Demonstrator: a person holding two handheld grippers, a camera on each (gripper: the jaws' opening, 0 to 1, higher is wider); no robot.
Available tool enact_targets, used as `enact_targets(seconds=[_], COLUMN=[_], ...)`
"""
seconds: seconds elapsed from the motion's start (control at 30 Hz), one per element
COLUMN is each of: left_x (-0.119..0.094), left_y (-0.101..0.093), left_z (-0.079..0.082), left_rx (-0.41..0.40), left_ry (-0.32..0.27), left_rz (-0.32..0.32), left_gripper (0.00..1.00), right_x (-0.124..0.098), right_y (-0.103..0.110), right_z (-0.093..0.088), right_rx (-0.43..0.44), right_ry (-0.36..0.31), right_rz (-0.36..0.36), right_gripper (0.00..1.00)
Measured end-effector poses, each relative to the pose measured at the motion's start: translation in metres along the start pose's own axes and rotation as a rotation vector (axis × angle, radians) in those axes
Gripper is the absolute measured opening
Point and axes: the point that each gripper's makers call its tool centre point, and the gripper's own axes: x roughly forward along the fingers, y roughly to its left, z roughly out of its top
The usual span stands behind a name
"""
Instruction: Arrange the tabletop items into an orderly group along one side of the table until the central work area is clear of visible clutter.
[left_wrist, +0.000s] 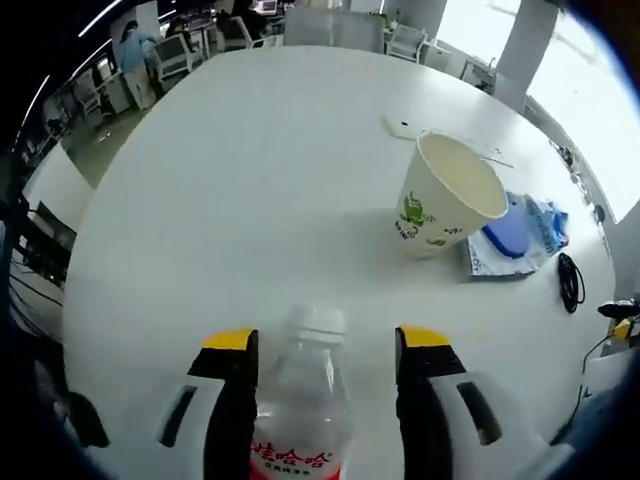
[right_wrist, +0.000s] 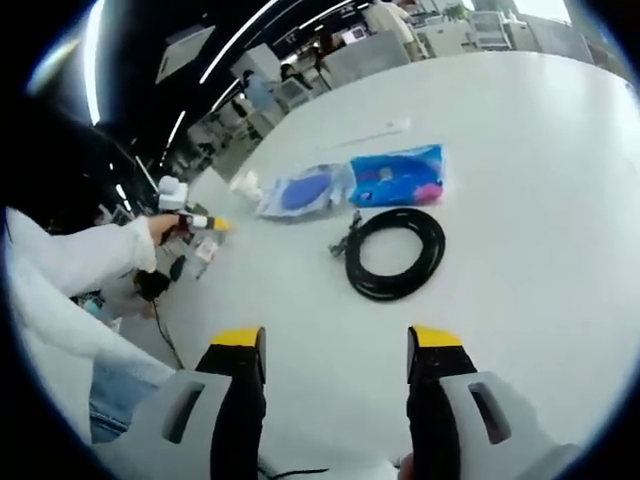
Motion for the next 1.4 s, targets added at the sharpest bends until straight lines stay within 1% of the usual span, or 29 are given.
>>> enact_targets(seconds=[0.07, 0.1, 0.2, 0.23, 0.27, 0.3, 0.4, 0.43, 0.47, 0.5, 0.53, 0.57, 0.67, 0.7, 0.73, 0.9, 1.0, 1.13, 1.27, 1.3, 1.33, 1.37, 1.4], left_x=[0.003, 0.002, 0.004, 0.004, 0.006, 0.005, 0.007, 0.007, 0.007, 0.008, 0.008, 0.008, 0.007, 0.006, 0.005, -0.003, -0.013, -0.034, -0.061, -0.071, -0.074, -0.085, -0.092], left_y=[0.0, 0.003, 0.012, 0.014, 0.01, 0.012, 0.013, 0.011, 0.01, 0.005, 0.003, 0.004, 0.005, 0.006, 0.008, 0.006, 0.004, 0.005, 0.006, 0.007, 0.007, 0.009, 0.011], left_z=[0.0, -0.001, 0.0, 0.0, 0.003, 0.001, 0.002, 0.003, 0.003, 0.005, 0.005, 0.006, 0.005, 0.005, 0.002, -0.007, -0.008, -0.003, 0.003, 0.005, 0.006, 0.008, 0.009], left_rx=[-0.002, 0.0, 0.074, 0.102, 0.103, 0.086, 0.089, 0.096, 0.101, 0.137, 0.151, 0.186, 0.156, 0.133, 0.105, 0.113, 0.085, 0.065, 0.048, 0.044, 0.043, 0.035, 0.021], left_ry=[0.002, 0.004, 0.015, 0.017, -0.004, 0.006, -0.006, -0.008, -0.009, -0.009, -0.004, 0.002, -0.004, -0.013, -0.009, 0.006, -0.021, -0.071, -0.135, -0.157, -0.165, -0.2, -0.221], left_rz=[-0.001, 0.017, 0.059, 0.073, 0.046, 0.051, 0.053, 0.048, 0.047, 0.03, 0.029, 0.039, 0.045, 0.046, 0.05, 0.059, 0.053, 0.058, 0.072, 0.078, 0.079, 0.091, 0.099], left_gripper=[0.56, 0.53, 0.43, 0.41, 0.41, 0.41, 0.39, 0.37, 0.32, 0.26, 0.24, 0.23, 0.23, 0.22, 0.22, 0.21, 0.21, 0.21, 0.21, 0.21, 0.21, 0.21, 0.21], right_x=[0.001, 0.002, 0.003, 0.003, 0.003, 0.004, 0.004, 0.004, 0.004, 0.005, 0.005, 0.005, 0.004, 0.003, 0.002, -0.002, -0.004, -0.006, -0.007, -0.008, -0.008, -0.008, -0.008], right_y=[-0.001, -0.001, -0.003, -0.003, -0.003, -0.004, -0.005, -0.005, -0.004, -0.004, -0.003, -0.003, -0.004, -0.005, -0.006, -0.011, -0.01, -0.01, -0.009, -0.009, -0.009, -0.009, -0.009], right_z=[0.001, 0.003, 0.005, 0.005, 0.006, 0.005, 0.004, 0.004, 0.004, 0.004, 0.003, 0.003, 0.003, 0.003, 0.004, 0.002, 0.002, 0.002, 0.0, -0.001, -0.002, -0.003, -0.004], right_rx=[0.005, 0.011, 0.017, 0.017, 0.016, 0.015, 0.015, 0.017, 0.018, 0.018, 0.018, 0.017, 0.023, 0.026, 0.028, 0.042, 0.045, 0.046, 0.046, 0.046, 0.045, 0.046, 0.046], right_ry=[-0.003, -0.008, -0.014, -0.015, -0.015, -0.015, -0.014, -0.015, -0.015, -0.016, -0.016, -0.016, -0.024, -0.028, -0.033, -0.047, -0.053, -0.066, -0.075, -0.076, -0.078, -0.078, -0.079], right_rz=[0.0, 0.0, -0.005, -0.005, -0.005, -0.006, -0.01, -0.008, -0.007, -0.003, -0.002, -0.001, -0.002, -0.003, -0.004, -0.01, -0.007, 0.0, 0.01, 0.013, 0.016, 0.019, 0.024], right_gripper=[0.54, 0.53, 0.53, 0.53, 0.53, 0.52, 0.52, 0.52, 0.52, 0.52, 0.51, 0.51, 0.5, 0.5, 0.5, 0.5, 0.49, 0.49, 0.49, 0.49, 0.49, 0.49, 0.49])
